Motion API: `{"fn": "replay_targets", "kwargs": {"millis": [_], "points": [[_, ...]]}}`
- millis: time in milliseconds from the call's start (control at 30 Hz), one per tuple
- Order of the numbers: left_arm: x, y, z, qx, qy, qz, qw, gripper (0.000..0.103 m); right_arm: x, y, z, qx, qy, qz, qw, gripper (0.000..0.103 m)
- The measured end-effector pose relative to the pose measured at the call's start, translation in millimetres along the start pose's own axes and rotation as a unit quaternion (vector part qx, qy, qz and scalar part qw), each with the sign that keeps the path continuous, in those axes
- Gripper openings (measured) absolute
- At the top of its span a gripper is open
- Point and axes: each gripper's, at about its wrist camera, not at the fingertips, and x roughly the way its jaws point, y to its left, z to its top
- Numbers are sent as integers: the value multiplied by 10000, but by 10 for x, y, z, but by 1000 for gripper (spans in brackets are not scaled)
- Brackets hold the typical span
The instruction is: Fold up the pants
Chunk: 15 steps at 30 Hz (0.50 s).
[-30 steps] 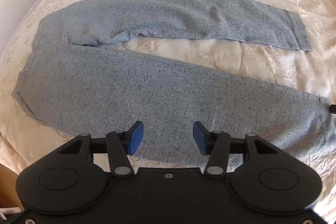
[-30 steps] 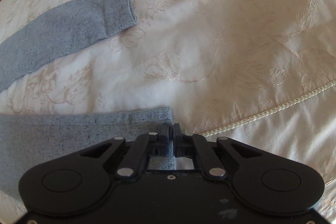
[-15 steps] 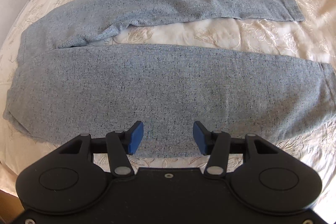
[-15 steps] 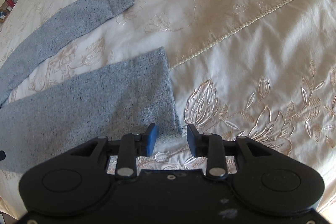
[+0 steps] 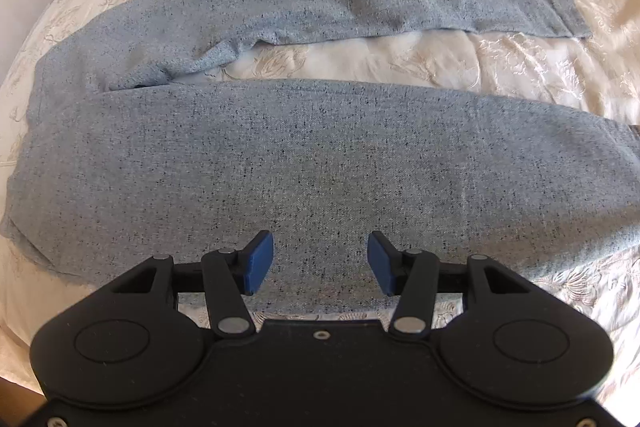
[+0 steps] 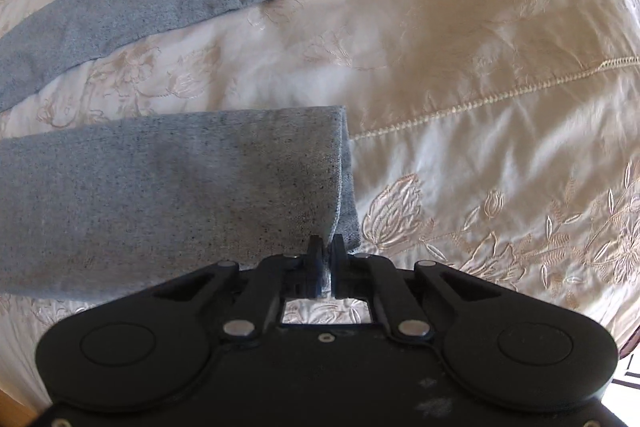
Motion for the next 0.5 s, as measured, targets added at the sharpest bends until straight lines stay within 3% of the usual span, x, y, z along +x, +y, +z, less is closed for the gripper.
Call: {"fn": "replay_targets", "kwargs": {"millis": [100, 133, 167, 200, 233, 367, 500], "points": [[297, -67, 19, 283, 366, 60, 9989, 57, 153, -34, 43, 327, 172, -219, 9991, 9], [361, -61, 29, 322, 534, 86, 9980, 54, 94, -13, 65, 444, 80, -257, 9986, 17], [384, -22, 44, 253, 650, 36, 9976, 48, -4, 23, 99, 517, -66, -278, 9983, 18], [357, 58, 67, 76, 689, -96, 9976, 48, -122, 78, 151, 529, -223, -233, 9981, 22], [309, 127, 110, -38, 650, -191, 9977, 48, -247, 137, 212, 532, -368, -172, 9978, 28], [32, 447, 523, -327, 149, -165, 9992, 48, -588, 430, 615, 582, -780, 345, 9947, 32], [-226, 821, 1087, -683, -523, 11, 9963, 48, -647, 829, 1294, 905, -919, 969, 9869, 35]]}}
